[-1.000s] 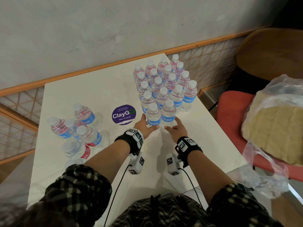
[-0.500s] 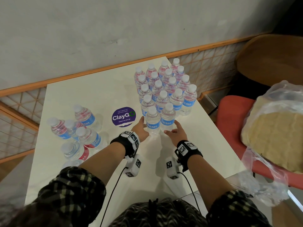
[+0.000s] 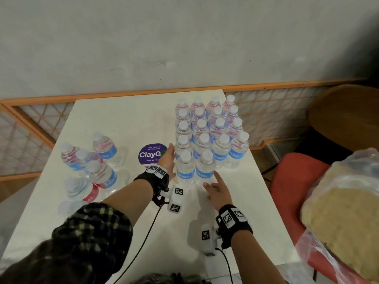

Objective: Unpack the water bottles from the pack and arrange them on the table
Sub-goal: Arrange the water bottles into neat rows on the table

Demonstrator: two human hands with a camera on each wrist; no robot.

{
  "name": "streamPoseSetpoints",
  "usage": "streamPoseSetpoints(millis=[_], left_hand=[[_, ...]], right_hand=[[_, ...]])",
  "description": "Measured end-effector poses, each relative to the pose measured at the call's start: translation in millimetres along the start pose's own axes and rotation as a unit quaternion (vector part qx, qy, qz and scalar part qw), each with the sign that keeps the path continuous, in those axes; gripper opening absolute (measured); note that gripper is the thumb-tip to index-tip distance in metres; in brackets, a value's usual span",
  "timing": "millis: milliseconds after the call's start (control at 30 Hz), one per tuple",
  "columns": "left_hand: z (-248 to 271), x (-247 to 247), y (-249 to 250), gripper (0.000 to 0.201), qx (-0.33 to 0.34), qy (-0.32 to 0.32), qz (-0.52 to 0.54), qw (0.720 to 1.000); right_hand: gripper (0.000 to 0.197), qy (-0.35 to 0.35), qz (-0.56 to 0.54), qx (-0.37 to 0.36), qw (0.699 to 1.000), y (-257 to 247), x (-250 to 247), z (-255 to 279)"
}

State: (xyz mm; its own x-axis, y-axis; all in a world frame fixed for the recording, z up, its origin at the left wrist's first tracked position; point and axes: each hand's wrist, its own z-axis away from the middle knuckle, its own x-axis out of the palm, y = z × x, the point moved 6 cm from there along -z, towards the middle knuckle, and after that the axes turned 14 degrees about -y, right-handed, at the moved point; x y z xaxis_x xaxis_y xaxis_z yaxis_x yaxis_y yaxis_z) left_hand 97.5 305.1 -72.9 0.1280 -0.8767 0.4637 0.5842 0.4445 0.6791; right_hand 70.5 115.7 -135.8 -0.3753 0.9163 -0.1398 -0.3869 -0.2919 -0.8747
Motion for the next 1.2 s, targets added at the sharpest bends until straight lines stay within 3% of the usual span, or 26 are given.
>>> streamPoseSetpoints(millis=[100,433,600,767,900,933,1000,1033,1067,1200], left_hand=[[-1,20,-4,0.065,0.019,-0.058,0.032,0.998],[-9,12,-13,0.069,0.006,-0.045,0.045,0.998],[-17,-27,-29,0.085,-0.013,0.004,0.047,0.999],[7,-9,-23,0.073,-0.027,0.007,0.079,0.997],[26,-9,-8,0.072,-0.047,0.077,-0.041,0.995],[35,-10,0,0.069,-0.046,0.1,-0.118,0.987],[54,-7,26,0.042,-0.005,0.109,-0.333,0.936],[61,-6,37,0.022,0.025,0.114,-0.395,0.911],[70,-7,46,0.015,0.057,0.115,-0.435,0.891],[118,-28,75,0.037,0.137,0.178,-0.517,0.826]], right_hand=[[0.069,0.0,0.003,0.003,1.0,2,1,-5],[0.065,0.017,0.015,0.001,1.0,-2,0,0],[0.066,0.002,0.024,0.004,1.0,-8,3,0],[0.065,-0.016,0.041,0.019,0.999,-13,7,1],[0.066,-0.002,0.035,0.02,0.999,-10,6,3],[0.067,0.005,0.025,0.021,0.999,-9,5,4],[0.068,0.02,-0.007,0.017,1.0,-7,4,8],[0.066,0.029,-0.028,0.013,0.999,-7,2,12],[0.064,0.036,-0.053,0.01,0.998,-7,1,15],[0.056,0.064,-0.173,0.004,0.983,-7,-2,26]])
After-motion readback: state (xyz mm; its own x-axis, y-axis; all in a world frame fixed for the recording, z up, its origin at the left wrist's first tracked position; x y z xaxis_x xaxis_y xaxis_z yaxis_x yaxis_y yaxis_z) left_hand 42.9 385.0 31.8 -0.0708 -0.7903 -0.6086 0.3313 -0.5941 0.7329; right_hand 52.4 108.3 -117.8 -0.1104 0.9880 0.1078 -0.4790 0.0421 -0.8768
